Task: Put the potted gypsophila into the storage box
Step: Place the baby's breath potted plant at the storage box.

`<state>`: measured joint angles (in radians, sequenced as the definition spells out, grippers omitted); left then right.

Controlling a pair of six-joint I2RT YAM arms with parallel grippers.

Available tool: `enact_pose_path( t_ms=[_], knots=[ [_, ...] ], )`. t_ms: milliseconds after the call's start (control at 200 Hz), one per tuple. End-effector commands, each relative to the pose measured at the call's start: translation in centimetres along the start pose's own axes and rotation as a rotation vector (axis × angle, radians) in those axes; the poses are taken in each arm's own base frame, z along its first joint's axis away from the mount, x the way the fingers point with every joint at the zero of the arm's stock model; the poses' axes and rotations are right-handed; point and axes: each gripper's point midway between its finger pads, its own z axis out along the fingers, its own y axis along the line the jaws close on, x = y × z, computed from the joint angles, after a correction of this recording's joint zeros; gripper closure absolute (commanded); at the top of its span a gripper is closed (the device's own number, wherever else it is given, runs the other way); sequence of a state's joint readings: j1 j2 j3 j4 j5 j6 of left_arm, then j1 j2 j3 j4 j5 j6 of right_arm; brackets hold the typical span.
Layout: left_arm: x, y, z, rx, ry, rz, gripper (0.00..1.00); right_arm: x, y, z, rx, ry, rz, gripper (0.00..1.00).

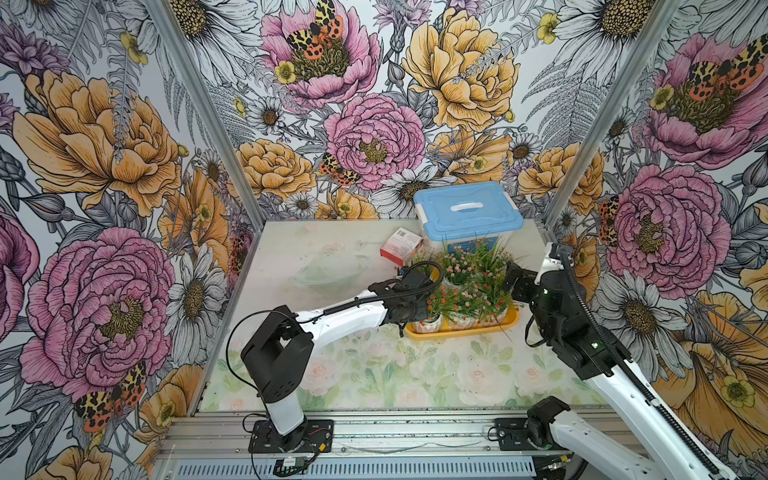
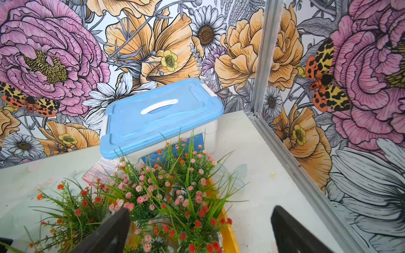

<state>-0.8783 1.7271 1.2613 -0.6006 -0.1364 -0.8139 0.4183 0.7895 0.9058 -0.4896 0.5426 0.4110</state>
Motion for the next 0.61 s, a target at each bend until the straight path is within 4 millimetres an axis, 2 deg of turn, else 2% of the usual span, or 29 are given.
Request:
enact_pose_path(
  t_ms=[0,100,320,460,600],
  knots=[
    [-1.5,-1.1,-0.6,0.068,-0.044,-0.050,0.85,-1.3,-0.6,-0.4,0.020,-0.029,0.036,0.01],
    [-2.2,-0.9,-1.7,0.073,-0.081,-0.061,0.69,-1.5,-1.1,-0.2,0.039,-0.030,0.035,0.01],
    [-3.8,0.2,-4.5,0.062,-0.156,-0.079,0.70,-2.7,-1.7,0.8,0.071,-0.029,0.074,0.00],
    [-6.3,1.3,-7.8,0.055,-0.274,-0.097,0.68,-3.5,-1.9,1.9,0.079,-0.013,0.078,0.00],
    [-8.2,3.2,-10.4,0.057,-0.347,-0.121,0.67,-2.5,-2.4,4.2,0.072,0.057,0.123,0.01]
  ],
)
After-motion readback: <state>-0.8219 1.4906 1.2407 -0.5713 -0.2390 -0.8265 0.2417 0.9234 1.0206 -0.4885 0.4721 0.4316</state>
